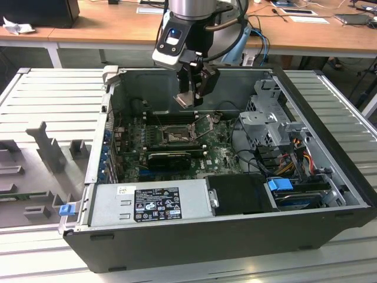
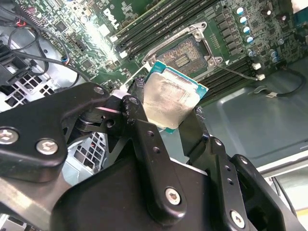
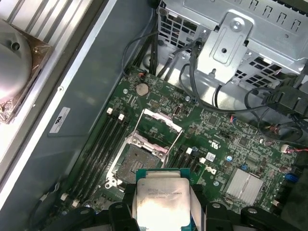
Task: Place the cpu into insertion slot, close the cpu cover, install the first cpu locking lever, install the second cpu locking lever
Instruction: 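Place the cpu into insertion slot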
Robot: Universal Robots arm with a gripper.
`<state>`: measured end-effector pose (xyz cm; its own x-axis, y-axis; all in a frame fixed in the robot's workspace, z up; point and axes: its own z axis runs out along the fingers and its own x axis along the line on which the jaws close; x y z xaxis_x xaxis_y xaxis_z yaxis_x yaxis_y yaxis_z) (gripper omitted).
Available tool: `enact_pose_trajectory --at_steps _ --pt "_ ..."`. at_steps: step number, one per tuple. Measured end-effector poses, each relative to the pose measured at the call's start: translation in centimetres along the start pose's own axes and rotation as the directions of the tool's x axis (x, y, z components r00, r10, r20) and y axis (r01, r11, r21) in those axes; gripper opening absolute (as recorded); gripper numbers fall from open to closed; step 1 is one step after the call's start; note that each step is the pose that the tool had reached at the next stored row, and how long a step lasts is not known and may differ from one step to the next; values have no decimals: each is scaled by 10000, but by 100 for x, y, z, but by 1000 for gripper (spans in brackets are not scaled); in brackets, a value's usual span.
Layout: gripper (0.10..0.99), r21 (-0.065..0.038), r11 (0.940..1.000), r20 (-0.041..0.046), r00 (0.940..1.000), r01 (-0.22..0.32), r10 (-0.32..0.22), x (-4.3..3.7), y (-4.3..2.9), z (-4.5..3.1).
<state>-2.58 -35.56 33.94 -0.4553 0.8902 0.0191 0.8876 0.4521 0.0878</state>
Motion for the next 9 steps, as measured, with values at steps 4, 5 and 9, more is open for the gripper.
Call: enact_pose_trajectory --at_steps 4,5,9 --pt "529 -3 9999 10 9999 -118 118 0 0 5" --pt "529 -3 9999 13 9999 -140 140 0 0 5" --pt "529 -7 9995 27 9995 -307 307 0 -1 11"
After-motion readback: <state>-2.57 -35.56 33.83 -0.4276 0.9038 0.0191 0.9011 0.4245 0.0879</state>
